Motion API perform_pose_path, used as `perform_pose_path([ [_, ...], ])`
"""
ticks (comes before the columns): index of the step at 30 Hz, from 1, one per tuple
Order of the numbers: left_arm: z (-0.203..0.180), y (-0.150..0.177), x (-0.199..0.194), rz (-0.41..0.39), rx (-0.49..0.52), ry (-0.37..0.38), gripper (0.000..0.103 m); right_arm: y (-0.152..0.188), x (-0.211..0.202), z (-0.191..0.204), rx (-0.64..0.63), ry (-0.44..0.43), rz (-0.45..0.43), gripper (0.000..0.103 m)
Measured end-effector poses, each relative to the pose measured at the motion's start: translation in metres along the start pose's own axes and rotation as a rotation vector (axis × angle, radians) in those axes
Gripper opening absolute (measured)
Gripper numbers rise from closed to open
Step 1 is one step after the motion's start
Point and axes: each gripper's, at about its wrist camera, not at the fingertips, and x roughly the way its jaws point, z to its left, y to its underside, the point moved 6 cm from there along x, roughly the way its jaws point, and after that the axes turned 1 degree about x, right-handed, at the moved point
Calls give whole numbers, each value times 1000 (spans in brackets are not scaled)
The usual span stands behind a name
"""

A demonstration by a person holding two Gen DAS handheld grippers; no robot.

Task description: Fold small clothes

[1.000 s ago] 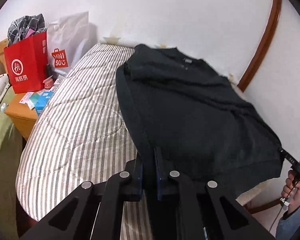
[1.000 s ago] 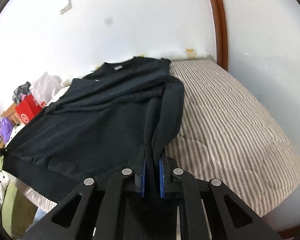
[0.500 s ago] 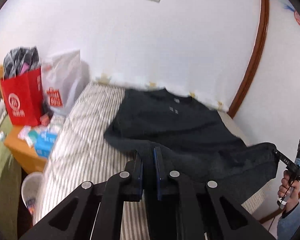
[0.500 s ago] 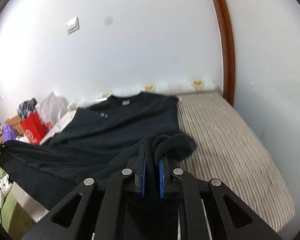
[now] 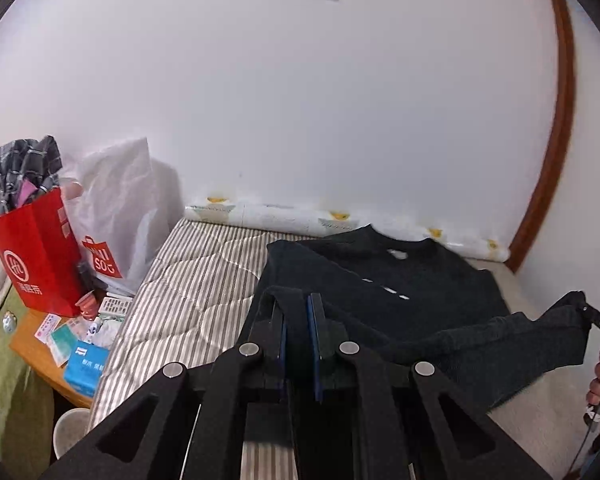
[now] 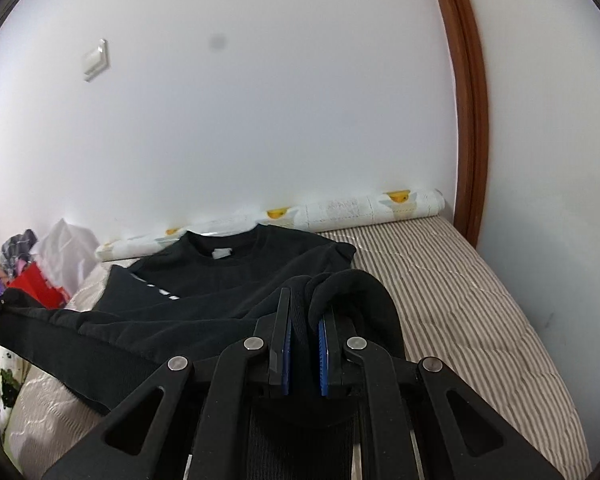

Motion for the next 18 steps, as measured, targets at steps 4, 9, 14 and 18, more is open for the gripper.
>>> perform_pose_path([
  [4, 3, 7, 45, 55, 16, -39, 10, 5, 40, -4, 0, 19, 55, 11],
  [9, 11, 29, 85, 156, 2, -56, 10, 23, 90, -11, -22, 47, 154, 12],
  [14, 9, 43, 104, 215, 15, -67, 12, 38, 119, -28, 1, 89, 243, 18],
  [18, 8, 46, 99, 233, 19, -37, 17, 37, 95, -40, 47, 91, 235, 47],
])
